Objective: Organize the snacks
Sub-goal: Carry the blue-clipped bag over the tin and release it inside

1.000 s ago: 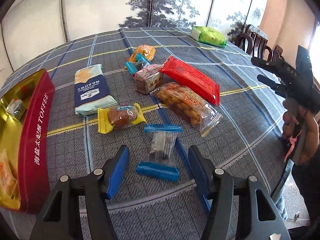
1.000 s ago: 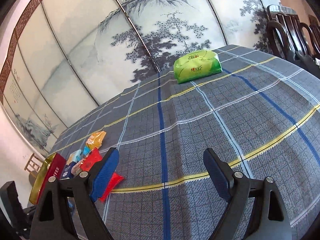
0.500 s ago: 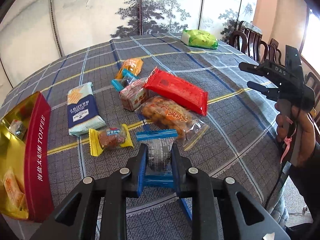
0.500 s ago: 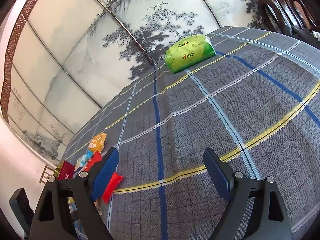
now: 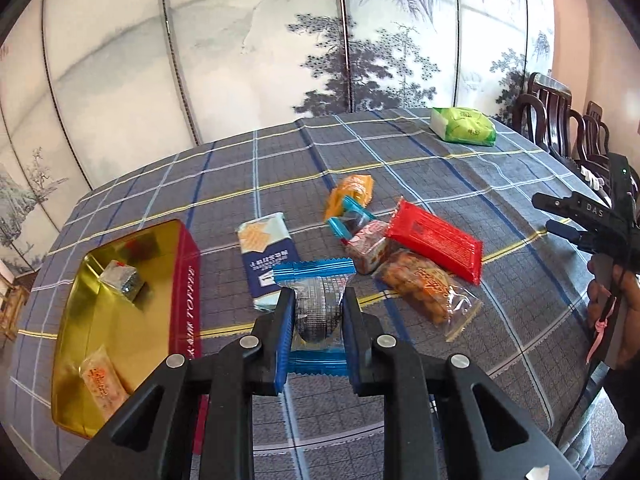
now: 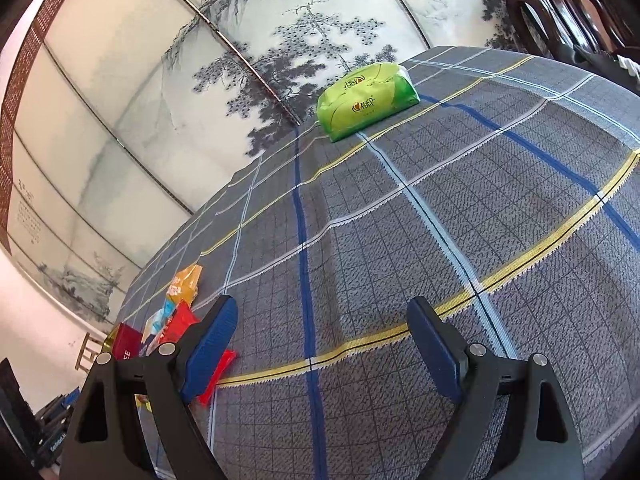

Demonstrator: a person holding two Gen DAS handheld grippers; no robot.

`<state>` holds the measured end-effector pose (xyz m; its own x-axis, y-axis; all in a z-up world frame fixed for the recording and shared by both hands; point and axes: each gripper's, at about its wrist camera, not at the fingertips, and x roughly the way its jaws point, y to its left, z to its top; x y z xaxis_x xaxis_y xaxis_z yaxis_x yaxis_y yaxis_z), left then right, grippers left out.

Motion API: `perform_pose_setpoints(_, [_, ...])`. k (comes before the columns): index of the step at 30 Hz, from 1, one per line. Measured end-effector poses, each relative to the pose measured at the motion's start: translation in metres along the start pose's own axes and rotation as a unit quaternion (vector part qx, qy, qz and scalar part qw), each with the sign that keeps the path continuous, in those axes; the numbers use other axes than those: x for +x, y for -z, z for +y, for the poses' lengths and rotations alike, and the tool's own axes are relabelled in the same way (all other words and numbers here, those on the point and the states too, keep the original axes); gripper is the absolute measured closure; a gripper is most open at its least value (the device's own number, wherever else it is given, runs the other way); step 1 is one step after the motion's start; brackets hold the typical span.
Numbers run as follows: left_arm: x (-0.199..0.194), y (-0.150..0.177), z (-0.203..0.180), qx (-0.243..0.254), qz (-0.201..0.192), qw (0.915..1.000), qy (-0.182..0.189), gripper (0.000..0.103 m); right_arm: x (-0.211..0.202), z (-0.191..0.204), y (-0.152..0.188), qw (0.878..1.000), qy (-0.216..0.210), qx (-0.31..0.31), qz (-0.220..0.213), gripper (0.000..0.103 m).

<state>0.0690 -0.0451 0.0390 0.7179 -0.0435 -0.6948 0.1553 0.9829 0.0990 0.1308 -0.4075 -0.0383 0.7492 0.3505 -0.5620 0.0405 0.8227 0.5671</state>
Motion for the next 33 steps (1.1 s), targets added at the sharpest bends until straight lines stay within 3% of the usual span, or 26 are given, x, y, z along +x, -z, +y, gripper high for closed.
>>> perform_pose_setpoints(17, [-0.002,-0.007,0.079,-0.051,0.004,0.9951,-0.084,0.083,0.000,-0.001,0.000,1.000,0.003,0.002,0.002,0.016])
perform_pose_setpoints(27, [0.007,0.009,0.118,-0.064,0.027,0.9892,-0.129,0.083,0.000,0.000,0.000,1.000,0.003,0.001,0.002,0.016])
perform_pose_setpoints(33, [0.011,0.020,0.138,-0.079,0.044,0.9866,-0.136,0.083,0.000,0.000,0.000,1.000,0.003,0.001,0.002,0.016])
